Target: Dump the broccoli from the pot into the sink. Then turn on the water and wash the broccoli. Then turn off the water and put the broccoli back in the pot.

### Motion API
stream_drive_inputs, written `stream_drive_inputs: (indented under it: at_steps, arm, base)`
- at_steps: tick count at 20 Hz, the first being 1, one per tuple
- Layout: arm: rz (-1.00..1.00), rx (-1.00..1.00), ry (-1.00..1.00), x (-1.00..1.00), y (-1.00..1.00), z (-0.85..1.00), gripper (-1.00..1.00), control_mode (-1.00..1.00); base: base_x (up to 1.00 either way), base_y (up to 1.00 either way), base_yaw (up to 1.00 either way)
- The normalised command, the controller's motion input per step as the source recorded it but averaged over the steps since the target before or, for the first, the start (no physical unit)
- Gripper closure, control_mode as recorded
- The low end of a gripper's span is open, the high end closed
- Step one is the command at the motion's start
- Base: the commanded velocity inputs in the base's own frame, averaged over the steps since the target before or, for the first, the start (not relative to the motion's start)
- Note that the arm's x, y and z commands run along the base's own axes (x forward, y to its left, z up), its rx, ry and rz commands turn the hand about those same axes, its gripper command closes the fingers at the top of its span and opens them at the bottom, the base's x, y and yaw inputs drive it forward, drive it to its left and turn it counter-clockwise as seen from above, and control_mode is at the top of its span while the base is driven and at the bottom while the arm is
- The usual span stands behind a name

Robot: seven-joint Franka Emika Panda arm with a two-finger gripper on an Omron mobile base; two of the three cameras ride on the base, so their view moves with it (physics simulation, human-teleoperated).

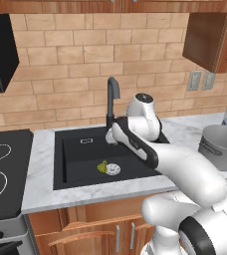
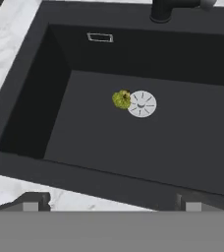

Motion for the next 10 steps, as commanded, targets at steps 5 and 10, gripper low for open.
stream_drive_inputs:
  at_steps: [5, 10]
  arm:
    - [0.16, 0.0, 0.0, 0.41, 0.29, -0.57, -1.0, -1.0]
    - [0.1, 0.0, -0.02, 0.39, 0.13, -0.56, -1.0, -1.0]
  base:
    - [0.0, 0.0, 0.0]
    - [0.0, 0.0, 0.0]
